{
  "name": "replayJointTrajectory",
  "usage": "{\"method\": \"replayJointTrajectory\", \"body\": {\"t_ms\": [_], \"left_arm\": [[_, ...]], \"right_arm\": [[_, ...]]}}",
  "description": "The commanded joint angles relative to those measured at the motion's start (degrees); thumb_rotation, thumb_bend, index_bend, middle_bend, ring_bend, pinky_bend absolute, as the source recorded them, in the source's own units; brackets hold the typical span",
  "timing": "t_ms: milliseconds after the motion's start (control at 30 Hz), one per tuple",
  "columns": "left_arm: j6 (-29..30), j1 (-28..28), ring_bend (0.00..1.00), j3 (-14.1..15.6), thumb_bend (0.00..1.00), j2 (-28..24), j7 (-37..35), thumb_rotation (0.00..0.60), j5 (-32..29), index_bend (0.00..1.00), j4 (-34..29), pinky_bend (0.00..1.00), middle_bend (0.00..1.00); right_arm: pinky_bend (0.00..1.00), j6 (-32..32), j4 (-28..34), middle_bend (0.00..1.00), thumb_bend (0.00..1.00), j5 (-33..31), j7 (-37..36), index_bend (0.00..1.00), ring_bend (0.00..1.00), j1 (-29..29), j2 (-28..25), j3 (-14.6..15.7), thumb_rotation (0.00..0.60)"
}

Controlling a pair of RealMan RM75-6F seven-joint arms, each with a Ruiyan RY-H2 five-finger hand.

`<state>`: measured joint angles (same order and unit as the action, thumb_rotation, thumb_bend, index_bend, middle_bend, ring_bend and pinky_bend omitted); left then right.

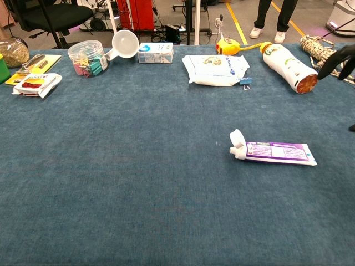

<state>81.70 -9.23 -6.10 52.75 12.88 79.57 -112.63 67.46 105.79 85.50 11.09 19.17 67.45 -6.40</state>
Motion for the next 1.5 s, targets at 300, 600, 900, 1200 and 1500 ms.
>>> {"method": "replayJointTrajectory", "body": {"t_ms": [300,600,900,1200,1500], "left_arm": [[0.5,0.2,0.1,0.1,0.3,-0.8,-0.8,0.583,0.0,0.13,0.3,0.08,0.09],[0.2,0.5,0.1,0.6,0.3,-0.9,-2.2,0.582,-0.1,0.13,1.3,0.08,0.09],[0.5,0.9,0.1,0.9,0.3,-1.3,-3.4,0.583,0.1,0.13,2.0,0.08,0.09],[1.1,1.6,0.1,1.3,0.3,-1.8,-4.3,0.583,0.4,0.13,2.2,0.08,0.09],[2.0,2.4,0.1,1.6,0.3,-2.5,-5.1,0.583,0.8,0.13,2.3,0.08,0.09]], "right_arm": [[0.34,-6.1,-0.9,0.25,0.14,-10.5,11.7,0.27,0.3,5.9,6.7,-1.7,0.6],[0.34,-6.5,-4.5,0.25,0.14,-16.8,19.3,0.27,0.29,8.3,12.9,-1.4,0.6],[0.34,-5.5,-10.0,0.25,0.14,-19.8,22.2,0.27,0.29,9.8,18.6,-0.9,0.6],[0.34,-5.1,-12.4,0.25,0.14,-20.1,22.6,0.27,0.29,10.5,20.8,0.0,0.6],[0.33,-4.0,-17.8,0.25,0.14,-18.7,22.0,0.27,0.29,10.7,23.3,0.9,0.6]]}}
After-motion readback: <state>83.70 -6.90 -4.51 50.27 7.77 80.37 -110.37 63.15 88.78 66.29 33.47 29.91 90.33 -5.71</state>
